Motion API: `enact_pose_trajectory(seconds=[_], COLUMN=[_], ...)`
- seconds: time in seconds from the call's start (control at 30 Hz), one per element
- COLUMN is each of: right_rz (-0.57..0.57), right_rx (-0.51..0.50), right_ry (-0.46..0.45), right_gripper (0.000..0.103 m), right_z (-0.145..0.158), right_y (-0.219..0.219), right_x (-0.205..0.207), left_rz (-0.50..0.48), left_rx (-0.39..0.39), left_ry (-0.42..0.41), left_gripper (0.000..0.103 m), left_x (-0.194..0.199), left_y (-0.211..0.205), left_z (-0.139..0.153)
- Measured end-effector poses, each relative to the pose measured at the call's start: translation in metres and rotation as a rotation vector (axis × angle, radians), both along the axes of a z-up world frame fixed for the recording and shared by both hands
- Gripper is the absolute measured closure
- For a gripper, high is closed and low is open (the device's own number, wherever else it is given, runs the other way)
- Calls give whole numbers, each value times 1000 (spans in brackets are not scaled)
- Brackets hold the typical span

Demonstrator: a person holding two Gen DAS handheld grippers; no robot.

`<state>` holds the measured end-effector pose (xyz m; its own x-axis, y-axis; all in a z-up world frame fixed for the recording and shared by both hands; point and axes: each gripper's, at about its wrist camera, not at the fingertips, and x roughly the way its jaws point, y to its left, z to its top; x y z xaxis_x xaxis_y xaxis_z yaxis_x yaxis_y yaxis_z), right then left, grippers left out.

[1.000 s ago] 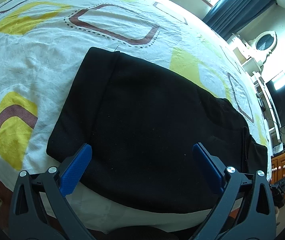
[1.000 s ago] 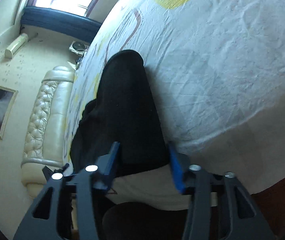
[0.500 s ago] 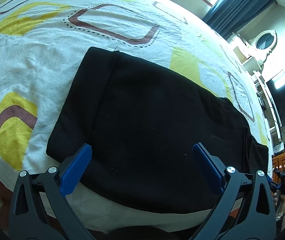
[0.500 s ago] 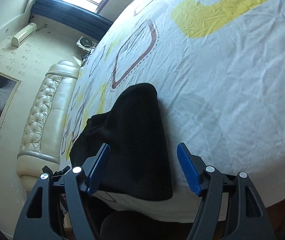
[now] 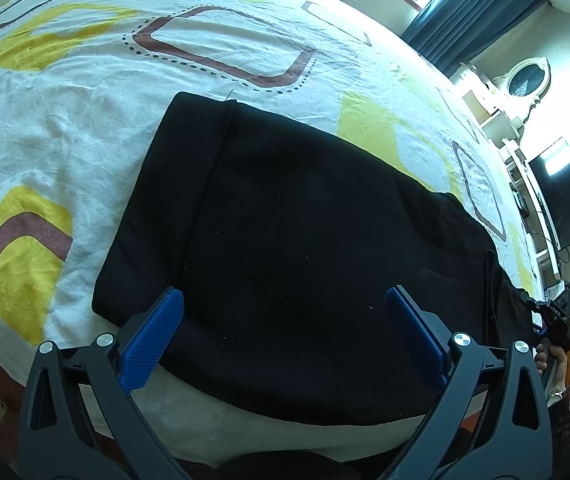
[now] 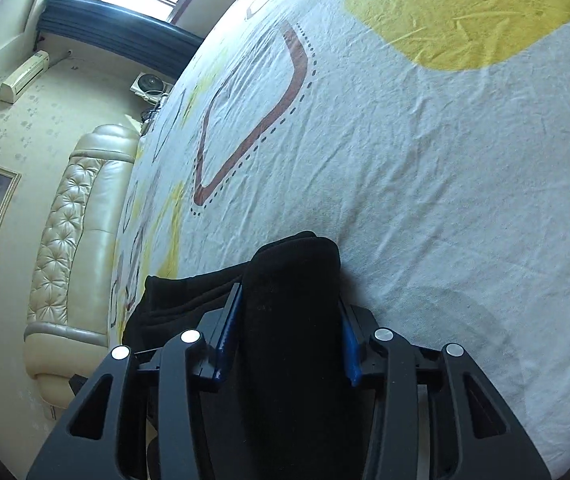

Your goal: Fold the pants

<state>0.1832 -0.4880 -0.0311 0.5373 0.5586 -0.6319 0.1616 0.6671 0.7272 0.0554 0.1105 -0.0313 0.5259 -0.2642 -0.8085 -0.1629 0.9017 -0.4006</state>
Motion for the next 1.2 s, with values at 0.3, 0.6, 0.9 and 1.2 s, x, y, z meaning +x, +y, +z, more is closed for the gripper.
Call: enact_pose_trajectory(seconds=[0.3, 0.6, 0.9, 1.2], right_rz=[-165, -279, -95, 26], right_rx=[-69, -185, -290, -304], right_ry=[-68, -197, -211, -161], right_gripper=[38, 33, 28, 28], right_z=[32, 77, 81, 65], right_y=[13, 55, 129, 161], right_x=[-56, -116, -128, -124], left_rz=[-113, -148, -31, 29], left_rx=[113, 102, -165, -521], left_ry=[8, 5, -138, 2], left_gripper=[2, 2, 2, 3], left_x=[0, 2, -6, -5], left_y=[-15, -11, 66, 131], left_z=[-3, 10, 33, -27])
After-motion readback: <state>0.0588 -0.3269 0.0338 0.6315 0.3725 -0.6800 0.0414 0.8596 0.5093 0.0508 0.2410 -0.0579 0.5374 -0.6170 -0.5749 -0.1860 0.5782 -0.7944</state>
